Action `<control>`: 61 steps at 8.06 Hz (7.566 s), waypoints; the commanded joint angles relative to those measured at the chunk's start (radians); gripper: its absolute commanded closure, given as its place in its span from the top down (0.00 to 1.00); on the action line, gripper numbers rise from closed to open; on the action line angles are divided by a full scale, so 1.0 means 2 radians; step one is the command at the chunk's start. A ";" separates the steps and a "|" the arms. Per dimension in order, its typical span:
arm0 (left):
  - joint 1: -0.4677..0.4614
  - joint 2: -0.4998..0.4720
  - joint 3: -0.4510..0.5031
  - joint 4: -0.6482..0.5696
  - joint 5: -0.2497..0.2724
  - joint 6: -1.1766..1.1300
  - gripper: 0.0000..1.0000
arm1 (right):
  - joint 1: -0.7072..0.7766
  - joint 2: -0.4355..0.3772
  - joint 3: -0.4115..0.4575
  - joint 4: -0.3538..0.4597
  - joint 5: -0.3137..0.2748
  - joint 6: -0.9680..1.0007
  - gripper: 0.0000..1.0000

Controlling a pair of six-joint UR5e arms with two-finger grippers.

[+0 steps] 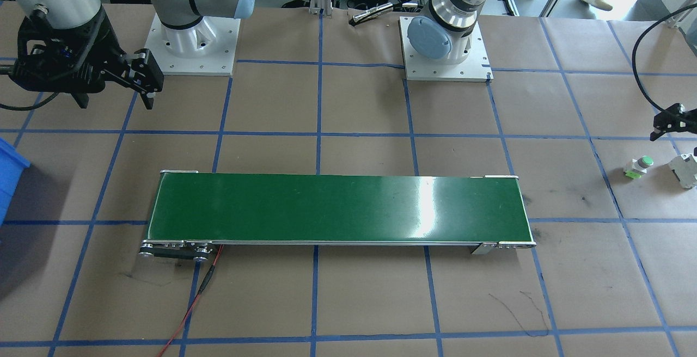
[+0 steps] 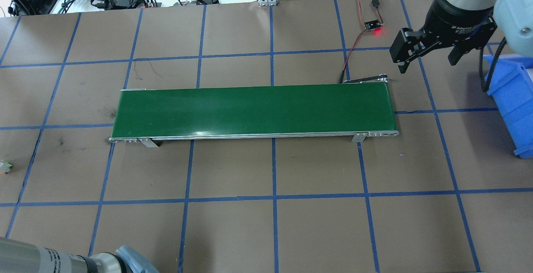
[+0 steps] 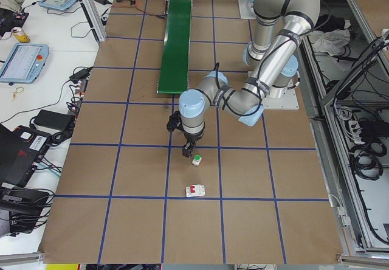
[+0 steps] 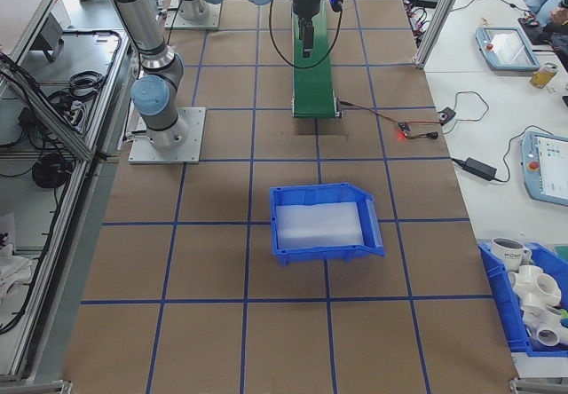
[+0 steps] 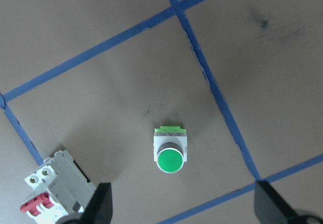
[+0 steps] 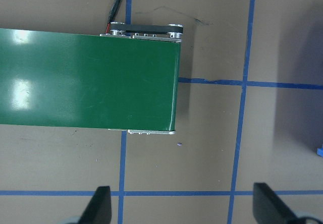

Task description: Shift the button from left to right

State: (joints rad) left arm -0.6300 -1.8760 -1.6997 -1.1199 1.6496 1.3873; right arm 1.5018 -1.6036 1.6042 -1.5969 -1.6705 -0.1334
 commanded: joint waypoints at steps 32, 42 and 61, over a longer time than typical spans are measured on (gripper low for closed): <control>-0.309 0.015 -0.008 -0.073 -0.048 -0.477 0.00 | 0.001 0.000 0.002 -0.002 0.005 0.001 1.00; -0.328 0.004 -0.006 -0.073 -0.049 -0.510 1.00 | 0.001 0.000 0.003 -0.032 0.000 0.002 1.00; -0.408 0.218 -0.008 -0.173 -0.032 -0.652 1.00 | 0.057 0.118 0.049 -0.169 0.133 0.090 1.00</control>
State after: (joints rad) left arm -1.4451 -1.4479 -1.7187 -1.4615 1.5815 0.0834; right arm 1.6074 -1.4013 1.6945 -1.8678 -1.4359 0.0295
